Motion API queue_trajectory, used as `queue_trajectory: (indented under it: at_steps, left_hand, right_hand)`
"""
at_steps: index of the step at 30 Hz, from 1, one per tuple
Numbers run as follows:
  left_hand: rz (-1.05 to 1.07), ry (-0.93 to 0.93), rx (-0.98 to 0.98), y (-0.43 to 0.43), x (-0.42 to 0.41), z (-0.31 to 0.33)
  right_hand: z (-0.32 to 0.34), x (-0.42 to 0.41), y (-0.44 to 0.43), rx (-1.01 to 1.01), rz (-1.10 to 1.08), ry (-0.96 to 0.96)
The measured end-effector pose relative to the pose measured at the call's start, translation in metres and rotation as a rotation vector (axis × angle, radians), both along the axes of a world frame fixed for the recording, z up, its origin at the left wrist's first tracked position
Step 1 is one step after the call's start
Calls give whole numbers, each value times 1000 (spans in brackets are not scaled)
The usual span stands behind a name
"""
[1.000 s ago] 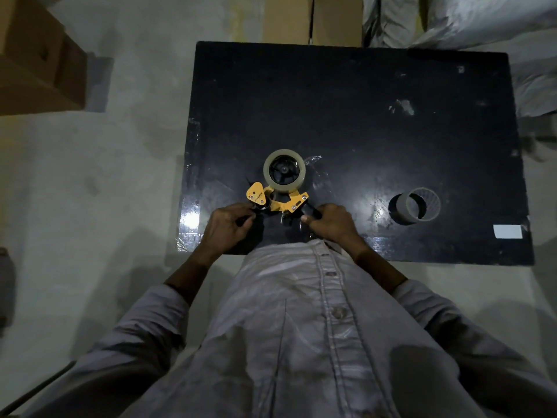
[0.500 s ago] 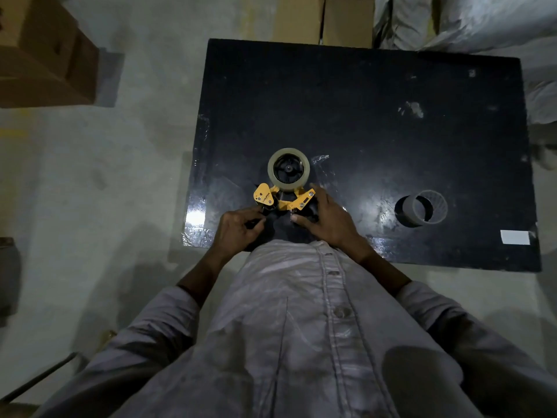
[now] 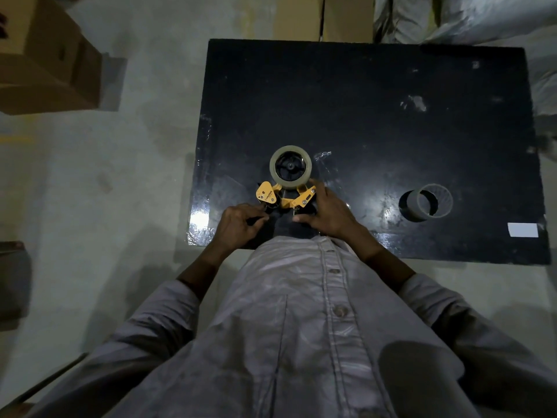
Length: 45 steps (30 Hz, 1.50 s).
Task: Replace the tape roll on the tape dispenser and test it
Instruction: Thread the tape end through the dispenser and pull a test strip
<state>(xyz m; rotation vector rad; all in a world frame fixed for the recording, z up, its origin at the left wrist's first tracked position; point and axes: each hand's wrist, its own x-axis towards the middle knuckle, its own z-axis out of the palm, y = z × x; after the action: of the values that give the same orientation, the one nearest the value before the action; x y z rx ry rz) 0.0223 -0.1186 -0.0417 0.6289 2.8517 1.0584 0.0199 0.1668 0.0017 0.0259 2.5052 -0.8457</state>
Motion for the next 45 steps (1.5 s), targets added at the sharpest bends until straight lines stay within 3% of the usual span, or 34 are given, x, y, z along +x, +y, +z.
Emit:
queue_trajectory:
  at_steps: [11, 19, 25, 29, 33, 36, 38, 41, 45]
  left_hand:
    - [-29, 28, -106, -5, -3, -15]
    - [7, 36, -99, -1, 3, -16]
    - [55, -9, -32, 0, 6, -14]
    - [192, -276, 102, -1, 11, -9]
    - [618, -766, 555, 2, 19, -10]
    - [754, -999, 756, 6, 22, -5]
    - [750, -1090, 824, 7, 23, -4]
    - [724, -1150, 860, 9, 24, -7]
    - [713, -1166, 882, 14, 20, -9]
  right_hand:
    - [-10, 14, -12, 118, -53, 98]
    - [-5, 5, -18, 103, -225, 57]
    - [-3, -2, 4, -113, -142, -114]
    - [-3, -1, 25, -321, -251, -233]
    - [2, 0, 37, -461, -405, -293]
    - [4, -7, 44, -356, -365, -291]
    - [13, -11, 44, -347, -349, -343]
    - [17, -18, 42, -581, -416, -596]
    - [-2, -26, 44, -672, -350, -782]
